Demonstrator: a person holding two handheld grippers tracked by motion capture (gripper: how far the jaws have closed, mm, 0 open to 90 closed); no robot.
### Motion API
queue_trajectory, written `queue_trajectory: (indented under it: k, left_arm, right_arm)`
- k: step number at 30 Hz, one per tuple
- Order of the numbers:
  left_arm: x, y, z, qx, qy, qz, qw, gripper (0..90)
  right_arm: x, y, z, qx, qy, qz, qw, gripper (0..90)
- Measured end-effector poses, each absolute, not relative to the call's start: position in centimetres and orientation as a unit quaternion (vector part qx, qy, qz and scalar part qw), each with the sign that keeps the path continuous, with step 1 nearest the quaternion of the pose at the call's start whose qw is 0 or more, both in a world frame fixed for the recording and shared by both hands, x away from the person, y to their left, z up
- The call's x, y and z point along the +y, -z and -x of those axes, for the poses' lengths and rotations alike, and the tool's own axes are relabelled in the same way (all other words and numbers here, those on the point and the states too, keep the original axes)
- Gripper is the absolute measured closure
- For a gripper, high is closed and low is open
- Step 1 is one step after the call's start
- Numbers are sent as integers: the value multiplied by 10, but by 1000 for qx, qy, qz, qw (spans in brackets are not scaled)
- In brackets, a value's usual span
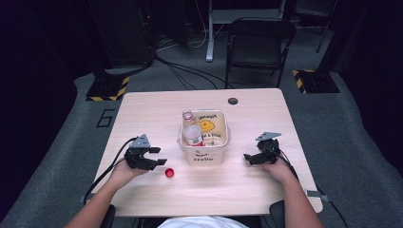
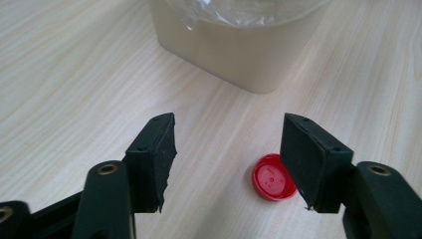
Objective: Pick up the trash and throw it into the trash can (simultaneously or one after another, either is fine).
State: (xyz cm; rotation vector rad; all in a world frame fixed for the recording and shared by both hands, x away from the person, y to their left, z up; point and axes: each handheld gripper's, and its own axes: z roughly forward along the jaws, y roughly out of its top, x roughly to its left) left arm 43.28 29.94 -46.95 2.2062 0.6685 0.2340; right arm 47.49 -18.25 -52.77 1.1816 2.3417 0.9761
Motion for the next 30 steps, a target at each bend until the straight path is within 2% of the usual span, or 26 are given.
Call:
queue_trajectory:
  k: [9,30]
  left_arm:
    - [292,480,-428,245,-80,-880,399,479]
    - [274,505,-423,214,-49,-909,353,518]
  right_arm:
    - [-183,528,-475,825,-344,-415,170,0]
    - [-182,528,-475,828,-345,-408,168,0]
